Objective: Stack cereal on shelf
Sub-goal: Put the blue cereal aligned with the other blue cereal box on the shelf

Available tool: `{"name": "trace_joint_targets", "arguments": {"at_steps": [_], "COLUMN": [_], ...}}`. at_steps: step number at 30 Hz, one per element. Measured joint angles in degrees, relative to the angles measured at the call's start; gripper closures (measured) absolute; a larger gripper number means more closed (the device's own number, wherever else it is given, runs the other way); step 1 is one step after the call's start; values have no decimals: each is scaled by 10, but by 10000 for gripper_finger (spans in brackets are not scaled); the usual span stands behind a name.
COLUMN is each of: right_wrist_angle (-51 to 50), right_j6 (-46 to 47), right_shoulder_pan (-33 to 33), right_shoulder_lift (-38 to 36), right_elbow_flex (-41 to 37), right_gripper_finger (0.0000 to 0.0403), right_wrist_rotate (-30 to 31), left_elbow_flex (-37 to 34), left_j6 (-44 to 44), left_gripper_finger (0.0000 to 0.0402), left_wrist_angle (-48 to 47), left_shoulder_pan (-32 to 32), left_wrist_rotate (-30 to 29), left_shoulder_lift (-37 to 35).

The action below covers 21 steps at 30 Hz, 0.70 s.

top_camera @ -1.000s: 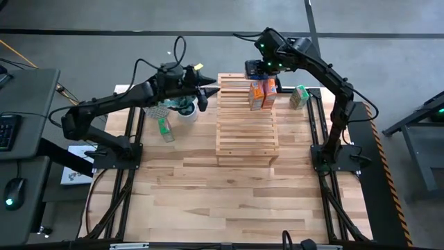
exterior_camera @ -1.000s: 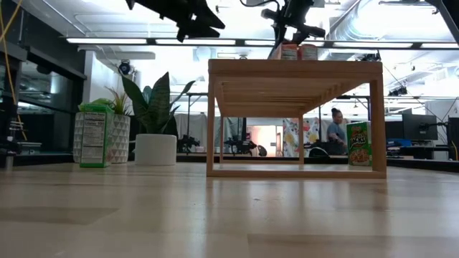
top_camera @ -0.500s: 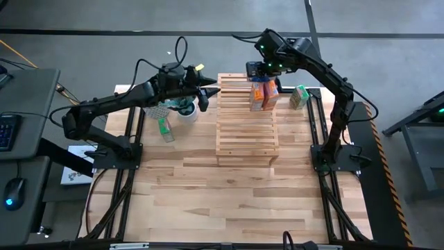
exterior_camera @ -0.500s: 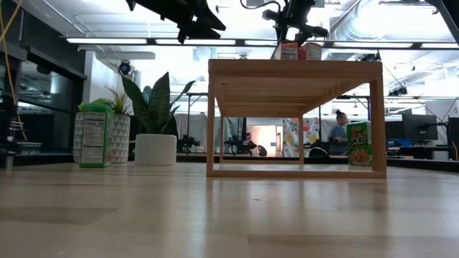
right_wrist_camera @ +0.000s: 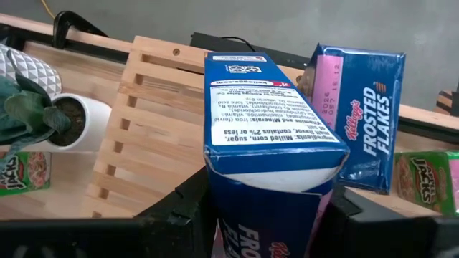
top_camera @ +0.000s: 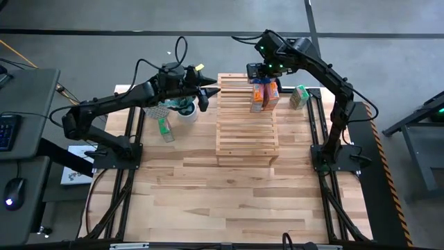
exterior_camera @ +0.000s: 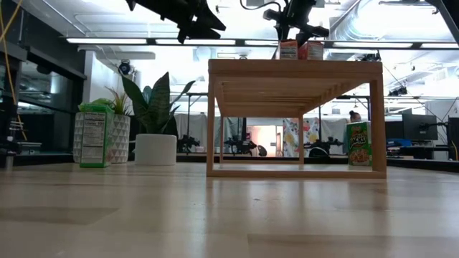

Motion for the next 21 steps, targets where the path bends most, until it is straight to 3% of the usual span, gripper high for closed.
{"name": "trace_joint_targets", "arguments": {"at_steps": [12,21], "right_wrist_angle": [0,0], "right_j6": [-4,-4], "right_shoulder_pan": [0,0], "right_shoulder_lift": [0,0], "right_elbow_flex": [0,0], "right_gripper_finger": [255,209], "right_wrist_rotate": [10,13], "left_elbow_flex": [0,0], "left_j6": [0,0], "left_gripper_finger": [220,220], "left_wrist_angle": [-4,-6], "left_shoulder_pan": [0,0], "left_wrist_rotate": [-1,-1], "left_shoulder_lift": [0,0]}}
